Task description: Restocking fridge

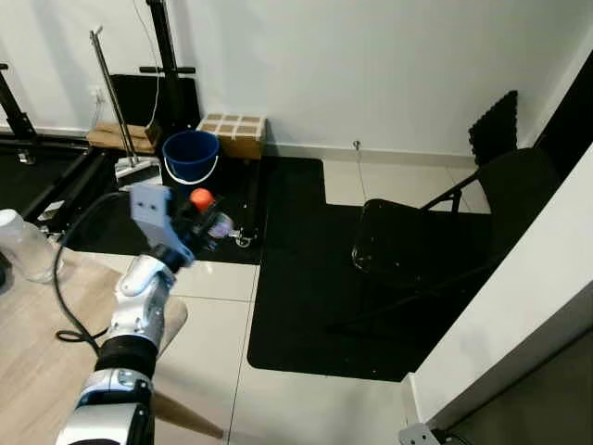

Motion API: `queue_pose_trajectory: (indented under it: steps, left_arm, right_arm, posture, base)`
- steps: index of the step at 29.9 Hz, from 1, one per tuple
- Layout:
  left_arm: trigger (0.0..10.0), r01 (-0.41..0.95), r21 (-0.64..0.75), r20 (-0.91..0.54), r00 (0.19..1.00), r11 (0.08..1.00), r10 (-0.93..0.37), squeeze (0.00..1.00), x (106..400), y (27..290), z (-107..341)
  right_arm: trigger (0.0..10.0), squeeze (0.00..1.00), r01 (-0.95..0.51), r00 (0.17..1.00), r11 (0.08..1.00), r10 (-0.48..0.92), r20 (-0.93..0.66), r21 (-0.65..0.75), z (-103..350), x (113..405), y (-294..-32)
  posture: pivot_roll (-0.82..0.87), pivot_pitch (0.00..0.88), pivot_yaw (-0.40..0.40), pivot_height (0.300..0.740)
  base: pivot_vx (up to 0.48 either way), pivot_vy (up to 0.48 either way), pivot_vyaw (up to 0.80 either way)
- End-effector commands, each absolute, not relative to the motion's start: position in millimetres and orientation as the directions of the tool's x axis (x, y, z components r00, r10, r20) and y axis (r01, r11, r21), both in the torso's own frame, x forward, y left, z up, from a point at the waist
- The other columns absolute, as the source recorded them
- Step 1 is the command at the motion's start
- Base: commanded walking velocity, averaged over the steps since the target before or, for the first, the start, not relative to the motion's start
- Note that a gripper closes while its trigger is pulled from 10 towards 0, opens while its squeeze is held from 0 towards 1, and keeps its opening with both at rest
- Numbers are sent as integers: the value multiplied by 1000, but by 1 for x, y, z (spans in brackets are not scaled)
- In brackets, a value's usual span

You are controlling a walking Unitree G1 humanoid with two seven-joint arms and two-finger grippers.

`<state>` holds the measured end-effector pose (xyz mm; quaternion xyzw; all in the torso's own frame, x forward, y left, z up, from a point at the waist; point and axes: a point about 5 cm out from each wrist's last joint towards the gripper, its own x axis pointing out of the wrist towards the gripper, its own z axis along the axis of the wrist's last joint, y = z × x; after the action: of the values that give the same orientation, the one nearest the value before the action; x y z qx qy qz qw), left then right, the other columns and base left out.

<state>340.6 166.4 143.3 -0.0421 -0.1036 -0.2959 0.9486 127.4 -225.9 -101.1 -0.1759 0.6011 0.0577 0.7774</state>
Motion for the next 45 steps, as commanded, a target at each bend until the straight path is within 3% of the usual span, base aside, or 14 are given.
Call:
queue_pose_trajectory:
  steps: [1, 8, 11, 16, 30, 45]
  left_arm:
    - [10000, 638, -4, 177, 758, 770, -627, 0, 334, 152, 133]
    - [10000, 683, -10, 84, 729, 731, -680, 0, 319, 136, 105]
    - [10000, 742, -37, 83, 670, 669, -738, 0, 310, 115, 104]
    - [10000, 780, -23, 63, 626, 626, -778, 0, 308, 101, 105]
    - [10000, 702, 12, 48, 711, 712, -702, 0, 317, 109, 107]
    - [10000, 691, 48, -240, 709, 722, -663, 0, 285, 110, 35]
  right_arm:
    - [10000, 0, -275, 271, 939, -130, -954, -206, -101, 126, -228]
    - [10000, 0, -261, 268, 940, -148, -952, -220, -100, 125, -235]
    - [10000, 0, -213, 279, 947, -176, -944, -240, -97, 127, -243]
    - [10000, 0, -157, 287, 956, -195, -938, -247, -96, 130, -245]
    - [10000, 0, -157, 254, 957, -199, -946, -243, -100, 115, -245]
    - [10000, 0, -145, 228, 959, -208, -951, -245, -103, 102, -249]
  posture:
    - [4, 0, -18, 740]
    - [0, 0, -18, 740]
    - [-10, 0, -6, 740]
    - [6, 0, -10, 740]
    - [-2, 0, -6, 740]
    - [-12, 0, 16, 740]
  base:
    - [0, 0, 0]
    - [0, 0, 0]
    - [0, 0, 0]
    - [0, 0, -131]
    - [0, 0, -779]
    - [0, 0, -788]
